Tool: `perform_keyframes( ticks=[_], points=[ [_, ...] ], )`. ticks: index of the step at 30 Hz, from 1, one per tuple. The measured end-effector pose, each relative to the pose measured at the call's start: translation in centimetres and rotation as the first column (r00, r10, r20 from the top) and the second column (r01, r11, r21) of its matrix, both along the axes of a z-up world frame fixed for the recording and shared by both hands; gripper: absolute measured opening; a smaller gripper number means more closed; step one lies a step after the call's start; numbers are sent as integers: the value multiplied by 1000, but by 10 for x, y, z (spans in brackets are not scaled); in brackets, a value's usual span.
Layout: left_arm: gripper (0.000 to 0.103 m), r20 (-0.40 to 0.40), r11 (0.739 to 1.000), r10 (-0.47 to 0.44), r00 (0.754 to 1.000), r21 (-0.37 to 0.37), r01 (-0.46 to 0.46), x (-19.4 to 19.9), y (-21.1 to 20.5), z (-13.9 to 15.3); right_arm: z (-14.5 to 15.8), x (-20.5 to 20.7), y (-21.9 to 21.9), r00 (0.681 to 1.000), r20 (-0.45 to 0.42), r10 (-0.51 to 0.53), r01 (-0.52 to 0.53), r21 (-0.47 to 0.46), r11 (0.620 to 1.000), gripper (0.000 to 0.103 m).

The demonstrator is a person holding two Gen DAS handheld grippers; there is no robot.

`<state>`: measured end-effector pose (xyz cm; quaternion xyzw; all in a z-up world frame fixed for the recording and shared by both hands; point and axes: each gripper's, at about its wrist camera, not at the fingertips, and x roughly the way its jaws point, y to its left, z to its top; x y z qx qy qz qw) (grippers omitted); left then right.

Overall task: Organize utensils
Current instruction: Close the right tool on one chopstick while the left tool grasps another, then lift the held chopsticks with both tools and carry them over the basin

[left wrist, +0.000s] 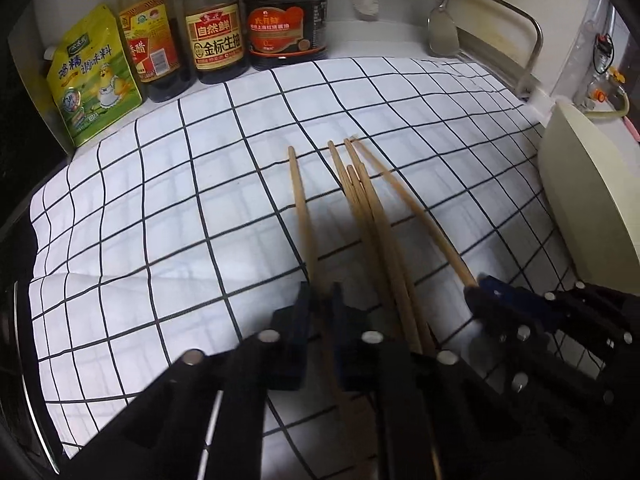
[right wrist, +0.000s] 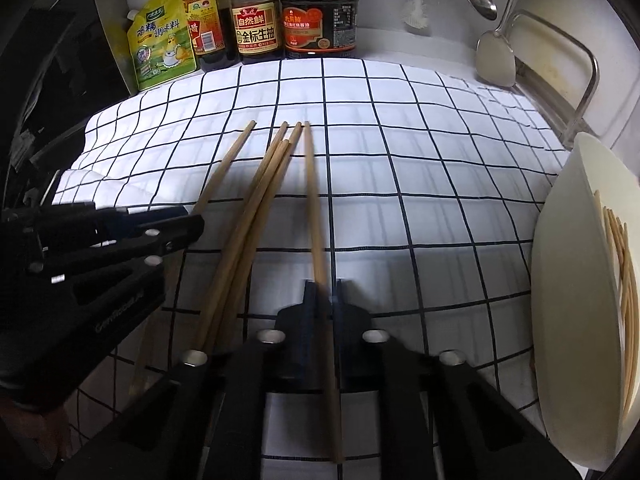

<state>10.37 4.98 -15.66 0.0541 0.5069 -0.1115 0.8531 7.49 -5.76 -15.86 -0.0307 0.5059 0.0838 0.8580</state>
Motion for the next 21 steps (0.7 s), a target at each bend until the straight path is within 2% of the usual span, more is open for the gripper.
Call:
perform_keyframes(
  ticks=[3, 8, 14, 21],
  points=[
    [7, -25, 1000, 3, 1000, -8, -3, -1, 5, 2, 0, 0, -4, 1000, -13, -17, 18, 34, 999, 6],
    [7, -21, 1000, 12, 1000, -19, -12, -7, 15, 15, 12, -9, -11, 998, -20, -53, 55, 99, 994, 6],
    [7, 11, 999, -7, 1000, -33, 7, -19, 14, 44, 47, -31, -19, 998, 22, -55, 51, 153, 987, 6],
    [7, 60, 995, -80, 995, -46, 83, -31, -20, 87, 88, -58, -59, 990, 80, -118, 99, 214, 972, 6]
  ],
)
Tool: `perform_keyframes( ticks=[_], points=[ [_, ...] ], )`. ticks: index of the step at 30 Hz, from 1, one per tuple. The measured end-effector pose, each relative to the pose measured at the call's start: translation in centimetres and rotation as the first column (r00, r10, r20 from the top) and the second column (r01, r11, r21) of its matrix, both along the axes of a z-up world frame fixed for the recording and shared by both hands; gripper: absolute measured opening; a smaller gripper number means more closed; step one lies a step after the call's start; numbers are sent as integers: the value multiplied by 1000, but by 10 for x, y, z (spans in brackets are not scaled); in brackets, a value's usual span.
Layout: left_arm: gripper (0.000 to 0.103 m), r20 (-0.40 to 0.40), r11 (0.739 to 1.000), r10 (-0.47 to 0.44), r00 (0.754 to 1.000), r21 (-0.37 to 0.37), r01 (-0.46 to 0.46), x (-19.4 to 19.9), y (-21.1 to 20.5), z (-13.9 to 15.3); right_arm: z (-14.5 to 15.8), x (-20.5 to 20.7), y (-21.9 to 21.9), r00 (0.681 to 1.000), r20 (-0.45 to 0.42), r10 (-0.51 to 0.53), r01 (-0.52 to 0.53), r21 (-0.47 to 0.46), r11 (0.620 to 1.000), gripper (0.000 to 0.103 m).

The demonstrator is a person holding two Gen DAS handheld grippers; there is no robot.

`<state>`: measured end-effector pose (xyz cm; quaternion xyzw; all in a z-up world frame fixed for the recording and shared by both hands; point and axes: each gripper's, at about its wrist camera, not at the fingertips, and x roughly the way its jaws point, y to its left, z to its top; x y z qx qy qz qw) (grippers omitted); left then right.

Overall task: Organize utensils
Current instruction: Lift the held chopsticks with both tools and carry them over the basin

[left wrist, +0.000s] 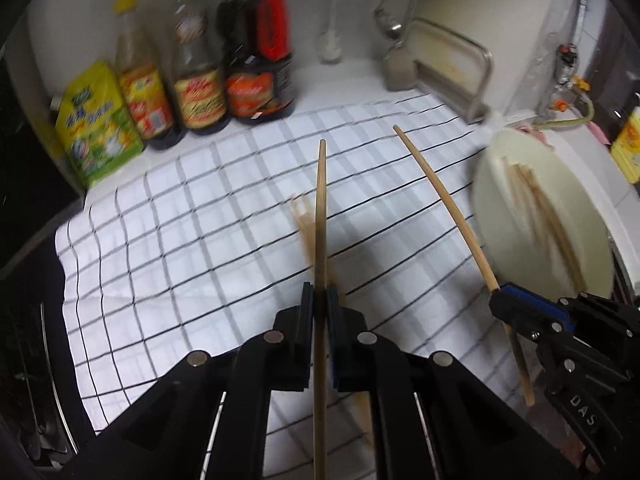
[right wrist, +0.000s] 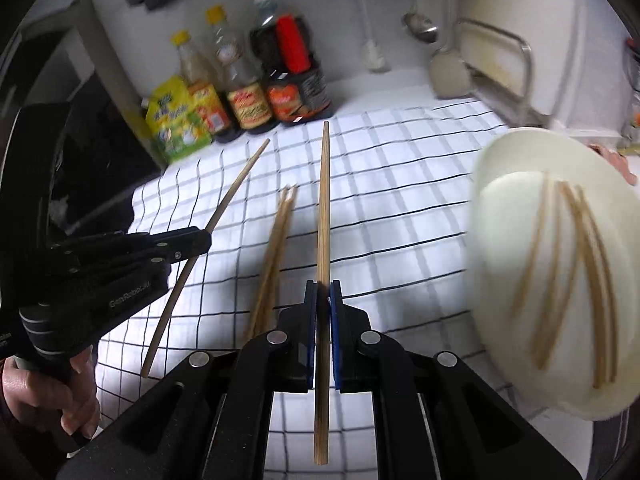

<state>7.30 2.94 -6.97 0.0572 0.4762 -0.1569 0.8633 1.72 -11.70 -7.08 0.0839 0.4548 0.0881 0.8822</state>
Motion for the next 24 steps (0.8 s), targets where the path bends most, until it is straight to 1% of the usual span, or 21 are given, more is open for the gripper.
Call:
perform_keyframes(
  ticks=[5, 7, 10, 13, 14, 18, 21, 24],
  points=[
    [7, 16, 995, -87, 996, -43, 88, -5, -49, 24, 20, -15, -52, 996, 23, -92, 92, 1, 996, 6],
    [7, 31, 990, -127, 991, -63, 129, -8, -76, 33, 26, -23, -77, 991, 28, -133, 133, -2, 991, 6],
    [7, 49, 974, -203, 978, -93, 207, -11, -119, 45, 36, -34, -116, 978, 45, -202, 203, -16, 979, 6],
    [7, 60, 958, -268, 962, -92, 273, -12, -162, 51, 39, -43, -156, 961, 52, -271, 272, -1, 962, 6],
    [7, 62, 952, -289, 955, -88, 294, -11, -180, 51, 37, -43, -166, 957, 46, -288, 288, 3, 958, 6],
    [7, 46, 939, -330, 943, -83, 333, -7, -227, 46, 24, -41, -204, 942, 6, -335, 335, 12, 942, 6],
    [7, 33, 935, -345, 938, -73, 346, -1, -257, 37, 13, -35, -225, 940, -14, -340, 340, 10, 940, 6],
    [7, 16, 939, -338, 941, -60, 338, 6, -274, 25, 3, -28, -238, 941, -35, -336, 336, 17, 942, 6]
  ],
)
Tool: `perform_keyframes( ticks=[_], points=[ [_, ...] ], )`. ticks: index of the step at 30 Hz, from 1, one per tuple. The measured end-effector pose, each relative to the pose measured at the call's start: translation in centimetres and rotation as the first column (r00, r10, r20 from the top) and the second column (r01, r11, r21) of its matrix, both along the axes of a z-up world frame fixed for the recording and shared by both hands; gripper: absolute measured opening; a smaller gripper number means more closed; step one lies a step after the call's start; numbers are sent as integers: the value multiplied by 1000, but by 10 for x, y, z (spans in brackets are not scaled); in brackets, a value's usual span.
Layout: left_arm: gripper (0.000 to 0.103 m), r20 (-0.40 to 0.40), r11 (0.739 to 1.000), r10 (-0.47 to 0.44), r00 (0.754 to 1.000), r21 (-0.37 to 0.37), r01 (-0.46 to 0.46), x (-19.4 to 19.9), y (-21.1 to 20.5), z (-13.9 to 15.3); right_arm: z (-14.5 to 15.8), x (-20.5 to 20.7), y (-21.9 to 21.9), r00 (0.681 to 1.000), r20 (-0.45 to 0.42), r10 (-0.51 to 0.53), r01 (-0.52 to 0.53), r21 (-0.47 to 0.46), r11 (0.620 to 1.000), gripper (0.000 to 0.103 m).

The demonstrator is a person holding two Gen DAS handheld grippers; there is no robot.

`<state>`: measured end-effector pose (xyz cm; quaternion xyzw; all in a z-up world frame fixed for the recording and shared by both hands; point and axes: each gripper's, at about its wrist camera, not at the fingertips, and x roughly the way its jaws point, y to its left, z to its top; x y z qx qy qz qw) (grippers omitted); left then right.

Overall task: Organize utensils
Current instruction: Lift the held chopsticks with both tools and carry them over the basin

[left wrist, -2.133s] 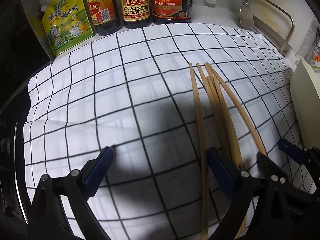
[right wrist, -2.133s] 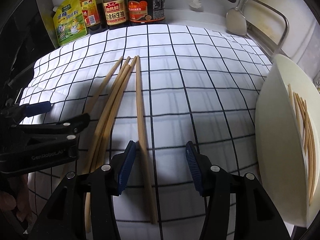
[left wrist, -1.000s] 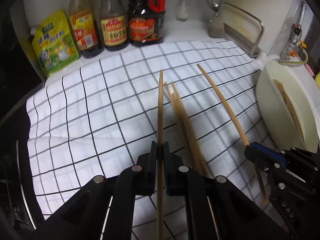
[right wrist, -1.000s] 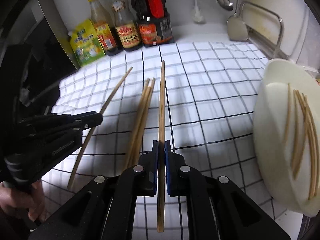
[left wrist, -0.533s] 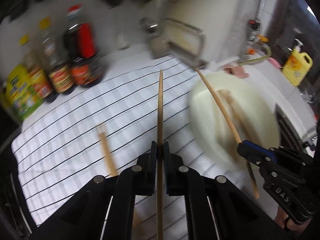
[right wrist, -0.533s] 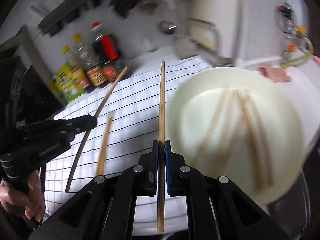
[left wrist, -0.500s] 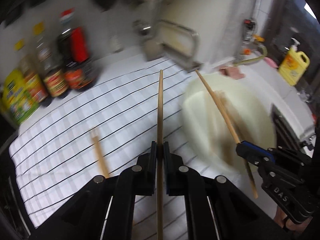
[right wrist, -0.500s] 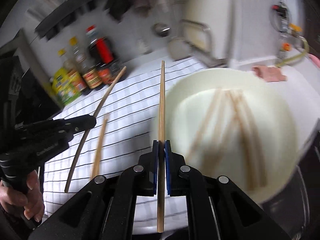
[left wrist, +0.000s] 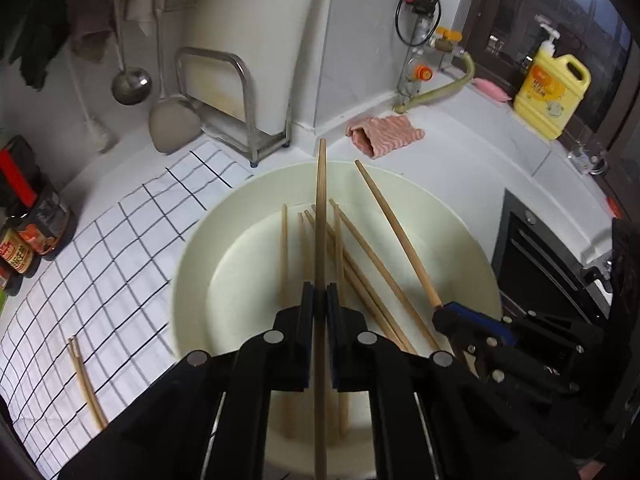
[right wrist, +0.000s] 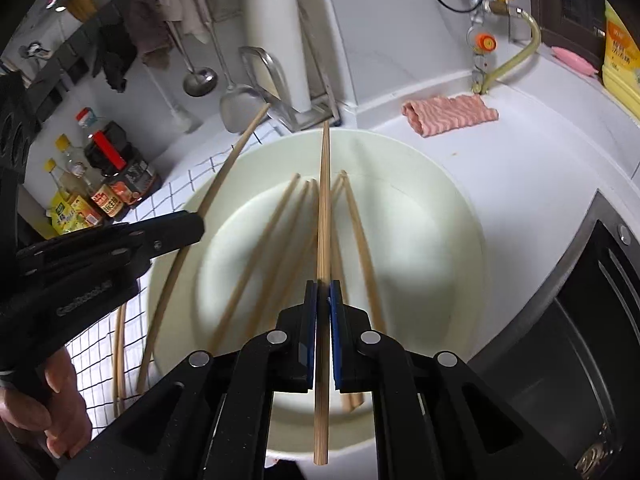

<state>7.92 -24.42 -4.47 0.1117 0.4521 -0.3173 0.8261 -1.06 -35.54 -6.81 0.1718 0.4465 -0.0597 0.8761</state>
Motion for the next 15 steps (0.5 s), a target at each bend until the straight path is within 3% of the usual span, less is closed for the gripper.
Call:
perform_keyframes(
  ticks=[15],
  points=[
    [7, -53, 990, 71, 996, 124, -64, 21, -26, -46, -34, 26, -17, 997, -66, 41, -38, 45, 998, 6]
  ],
)
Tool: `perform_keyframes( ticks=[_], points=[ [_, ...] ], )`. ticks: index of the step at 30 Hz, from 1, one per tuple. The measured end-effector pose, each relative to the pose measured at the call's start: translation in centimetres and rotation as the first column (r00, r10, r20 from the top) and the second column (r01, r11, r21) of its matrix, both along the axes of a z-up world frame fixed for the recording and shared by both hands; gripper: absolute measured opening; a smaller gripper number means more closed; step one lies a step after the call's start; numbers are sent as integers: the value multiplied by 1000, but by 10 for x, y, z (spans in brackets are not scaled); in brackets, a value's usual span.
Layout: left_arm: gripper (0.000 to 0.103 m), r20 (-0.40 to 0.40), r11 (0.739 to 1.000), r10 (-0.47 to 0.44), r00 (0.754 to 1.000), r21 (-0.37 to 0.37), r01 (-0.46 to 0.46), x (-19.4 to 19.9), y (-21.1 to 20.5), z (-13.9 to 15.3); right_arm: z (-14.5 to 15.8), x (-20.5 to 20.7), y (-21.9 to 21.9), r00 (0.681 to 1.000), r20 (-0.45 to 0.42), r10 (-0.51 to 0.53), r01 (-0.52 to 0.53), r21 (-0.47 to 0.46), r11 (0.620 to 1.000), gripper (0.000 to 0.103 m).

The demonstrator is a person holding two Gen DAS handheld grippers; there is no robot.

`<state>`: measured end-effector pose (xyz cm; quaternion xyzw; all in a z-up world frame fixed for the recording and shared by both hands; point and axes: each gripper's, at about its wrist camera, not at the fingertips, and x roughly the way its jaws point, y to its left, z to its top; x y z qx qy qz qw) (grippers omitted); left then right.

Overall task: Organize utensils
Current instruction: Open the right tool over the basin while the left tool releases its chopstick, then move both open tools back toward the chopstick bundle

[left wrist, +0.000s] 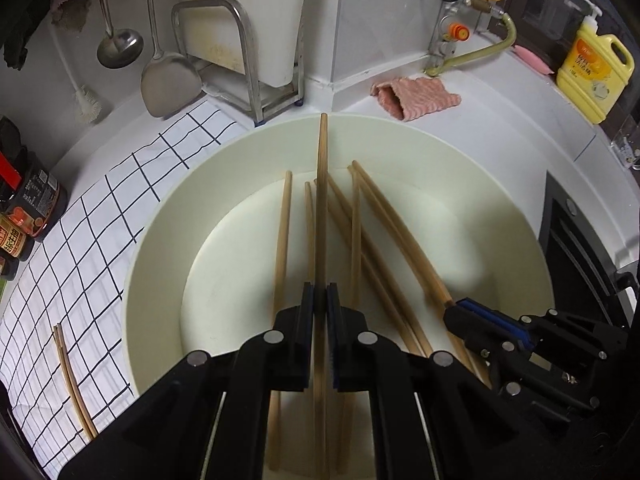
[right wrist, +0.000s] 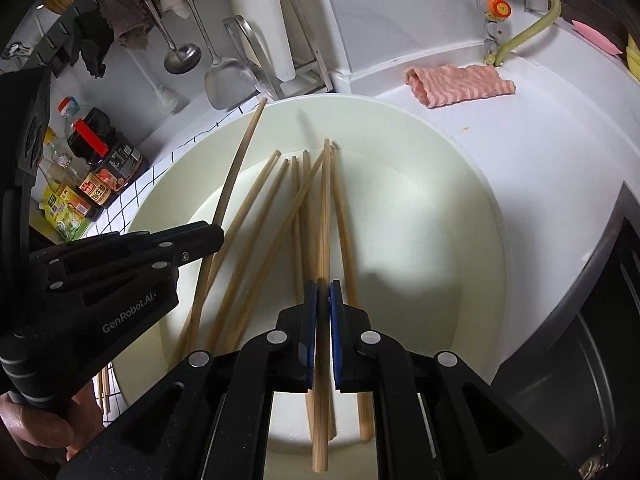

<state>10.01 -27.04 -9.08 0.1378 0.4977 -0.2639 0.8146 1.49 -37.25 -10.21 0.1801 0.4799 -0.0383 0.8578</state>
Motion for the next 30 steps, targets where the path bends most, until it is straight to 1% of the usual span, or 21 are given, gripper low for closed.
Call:
perform_keyframes(
  ticks=[1, 3, 4, 5, 6, 7, 13, 15, 16, 19, 22, 24, 26, 30],
  points=[
    [8, -1, 1000, 5, 1000, 5, -5, 1, 0, -1, 0, 0, -1, 1000, -2, 1, -1, 0, 1000, 6],
    [14, -4, 1000, 20, 1000, 12, -20, 2, 2, 0, 1, -1, -2, 1000, 3, -2, 2, -9, 1000, 8],
    [24, 0, 1000, 27, 1000, 12, -27, 2, 3, 1, 1, -2, -2, 1000, 6, -3, 3, -9, 1000, 10],
    [41, 6, 999, 33, 999, 14, -33, 2, 4, 2, 3, -3, -4, 1000, 12, -6, 6, -8, 1000, 15],
    [50, 21, 999, 46, 999, 17, -46, 1, 7, 5, 4, -4, -5, 1000, 17, -9, 9, -7, 1000, 18],
    [59, 34, 999, 53, 998, 10, -53, 0, 10, 8, 6, -5, -6, 1000, 23, -13, 13, -6, 1000, 19],
    [59, 44, 997, 76, 996, 12, -77, -4, 24, 19, 12, -14, -7, 999, 34, -24, 24, -6, 1000, 21],
    [63, 37, 996, 85, 996, -4, -85, -7, 31, 22, 14, -16, -5, 999, 36, -25, 25, -4, 1000, 26],
    [65, 41, 996, 90, 995, -8, -90, -10, 35, 24, 15, -18, -3, 999, 37, -25, 25, -5, 1000, 26],
    [65, 53, 996, 89, 995, 0, -89, -15, 42, 27, 17, -20, 2, 999, 39, -18, 18, -8, 1000, 26],
    [65, 53, 996, 88, 995, -9, -88, -18, 49, 32, 23, -21, 7, 999, 48, -10, 11, -9, 1000, 27],
    [67, 65, 996, 88, 994, -7, -87, -22, 54, 35, 28, -22, 11, 998, 57, -3, 4, -14, 1000, 32],
    [71, 73, 996, 87, 994, -7, -86, -25, 60, 37, 32, -22, 15, 998, 67, 2, -1, -19, 1000, 34],
    [73, 68, 997, 77, 995, -14, -76, -29, 72, 40, 39, -23, 23, 998, 69, 12, -10, -32, 999, 37]
  ],
)
